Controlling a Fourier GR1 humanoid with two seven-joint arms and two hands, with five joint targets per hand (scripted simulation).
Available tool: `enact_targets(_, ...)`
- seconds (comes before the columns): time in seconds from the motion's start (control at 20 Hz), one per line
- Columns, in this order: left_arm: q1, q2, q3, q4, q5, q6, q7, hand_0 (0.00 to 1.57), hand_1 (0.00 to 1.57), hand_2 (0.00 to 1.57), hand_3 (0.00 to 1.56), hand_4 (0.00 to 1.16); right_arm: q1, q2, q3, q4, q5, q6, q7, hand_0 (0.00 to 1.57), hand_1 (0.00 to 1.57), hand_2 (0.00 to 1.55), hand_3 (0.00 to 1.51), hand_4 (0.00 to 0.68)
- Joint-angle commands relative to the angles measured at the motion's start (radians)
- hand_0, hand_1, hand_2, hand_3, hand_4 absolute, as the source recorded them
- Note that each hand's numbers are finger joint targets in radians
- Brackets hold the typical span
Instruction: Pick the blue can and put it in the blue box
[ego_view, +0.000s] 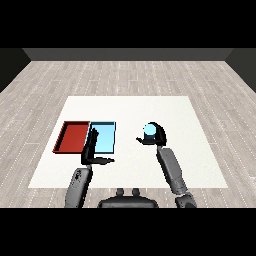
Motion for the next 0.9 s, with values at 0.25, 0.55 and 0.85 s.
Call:
enact_targets(0.25, -0.066, -0.003, -0.021, 0.005, 0.045, 0.003, 0.063, 0.00, 0.00, 0.00, 0.00, 0.00, 0.078, 0.008, 0.123, -0.116, -0.006, -0.051, 0.005, 1.44, 1.44, 1.46, 1.35, 0.562)
enact_targets(0.55, -0.115, -0.003, -0.139, 0.078, 0.110, 0.086, 0.056, 0.00, 0.00, 0.00, 0.00, 0.00, 0.004, 0.008, 0.078, -0.115, -0.006, -0.041, 0.052, 1.47, 1.47, 1.47, 1.38, 0.560)
enact_targets(0.85, -0.215, -0.003, -0.185, 0.110, 0.147, 0.142, 0.084, 0.00, 0.00, 0.00, 0.00, 0.00, 0.028, 0.008, 0.131, -0.165, 0.012, -0.048, 0.072, 1.43, 1.43, 1.47, 1.39, 0.568)
